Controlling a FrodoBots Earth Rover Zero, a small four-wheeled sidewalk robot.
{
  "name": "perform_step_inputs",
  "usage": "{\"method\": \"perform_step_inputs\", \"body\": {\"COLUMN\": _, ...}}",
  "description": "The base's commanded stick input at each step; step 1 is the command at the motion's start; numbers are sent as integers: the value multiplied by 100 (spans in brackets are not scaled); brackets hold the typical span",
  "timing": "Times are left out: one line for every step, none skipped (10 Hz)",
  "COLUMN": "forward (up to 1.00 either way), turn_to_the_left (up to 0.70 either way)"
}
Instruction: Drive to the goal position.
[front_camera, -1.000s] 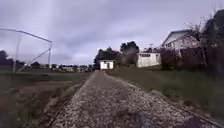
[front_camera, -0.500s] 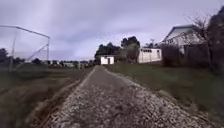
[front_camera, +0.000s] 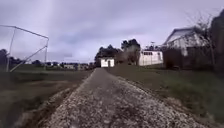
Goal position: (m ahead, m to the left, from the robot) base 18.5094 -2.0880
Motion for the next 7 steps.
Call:
{"method": "perform_step_inputs", "body": {"forward": 66, "turn_to_the_left": 0}}
{"method": "perform_step_inputs", "body": {"forward": 66, "turn_to_the_left": 0}}
{"method": "perform_step_inputs", "body": {"forward": 66, "turn_to_the_left": 0}}
{"method": "perform_step_inputs", "body": {"forward": 66, "turn_to_the_left": 0}}
{"method": "perform_step_inputs", "body": {"forward": 66, "turn_to_the_left": 0}}
{"method": "perform_step_inputs", "body": {"forward": 66, "turn_to_the_left": 0}}
{"method": "perform_step_inputs", "body": {"forward": 66, "turn_to_the_left": 0}}
